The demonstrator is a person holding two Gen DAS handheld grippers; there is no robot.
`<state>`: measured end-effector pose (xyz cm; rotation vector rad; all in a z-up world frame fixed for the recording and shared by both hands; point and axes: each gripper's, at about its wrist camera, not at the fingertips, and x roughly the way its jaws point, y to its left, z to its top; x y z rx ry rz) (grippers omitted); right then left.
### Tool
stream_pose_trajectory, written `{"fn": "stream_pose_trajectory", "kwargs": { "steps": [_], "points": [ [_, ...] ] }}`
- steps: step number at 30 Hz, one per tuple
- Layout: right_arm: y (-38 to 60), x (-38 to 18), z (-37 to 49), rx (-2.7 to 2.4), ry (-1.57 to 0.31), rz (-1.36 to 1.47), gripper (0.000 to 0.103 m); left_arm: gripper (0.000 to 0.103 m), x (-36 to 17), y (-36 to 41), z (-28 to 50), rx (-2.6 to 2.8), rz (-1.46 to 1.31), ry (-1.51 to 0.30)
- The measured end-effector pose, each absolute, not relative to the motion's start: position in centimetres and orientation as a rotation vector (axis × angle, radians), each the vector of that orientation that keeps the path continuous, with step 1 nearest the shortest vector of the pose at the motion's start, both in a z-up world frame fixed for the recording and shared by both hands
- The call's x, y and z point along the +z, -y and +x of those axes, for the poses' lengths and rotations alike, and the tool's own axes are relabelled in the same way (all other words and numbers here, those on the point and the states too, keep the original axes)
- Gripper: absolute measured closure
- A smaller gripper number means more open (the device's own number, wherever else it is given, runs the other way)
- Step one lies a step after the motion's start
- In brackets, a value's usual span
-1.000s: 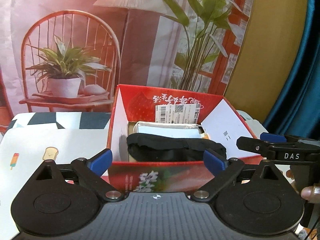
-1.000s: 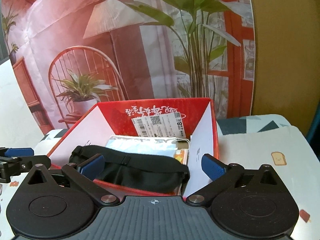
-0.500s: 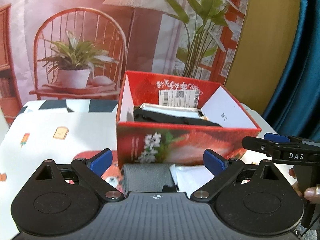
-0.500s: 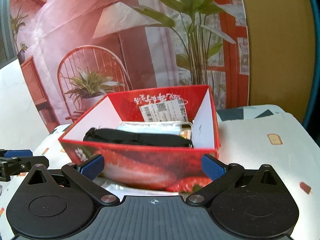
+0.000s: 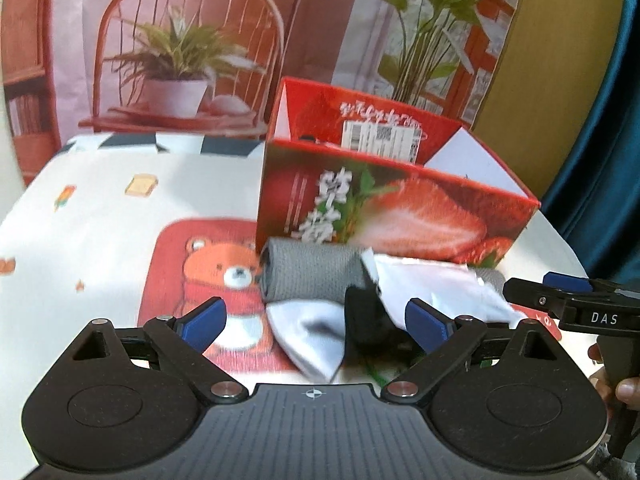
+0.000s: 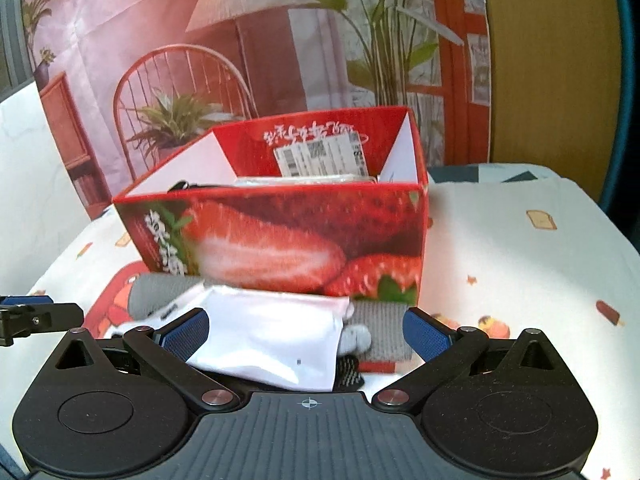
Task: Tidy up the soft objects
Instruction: 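Lower both grippers onto the green tasseled pouch beside the box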
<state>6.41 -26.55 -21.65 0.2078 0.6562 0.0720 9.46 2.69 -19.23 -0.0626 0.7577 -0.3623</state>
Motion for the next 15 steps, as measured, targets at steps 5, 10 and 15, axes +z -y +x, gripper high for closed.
{"fn": "stream_pose_trajectory", "kwargs": {
  "steps": [5, 10, 15],
  "points": [
    [25.8, -22.6, 5.7, 0.106, -0.679, 0.187, 0.001, 0.013, -20.7, -2.9, 8.6, -0.377, -0.089, -0.797],
    [24.7, -23.4, 4.8, 0.158, -0.703, 0.171, 0.002, 0.024, -22.1, -2.2, 7.7, -0.411, -0.108, -0.83],
    [23.5, -24.2, 3.9, 0.211, -0.73, 0.148, 0.007, 0.028, -23.5, -1.3, 7.2, -0.454, -0.111, -0.864]
  ]
}}
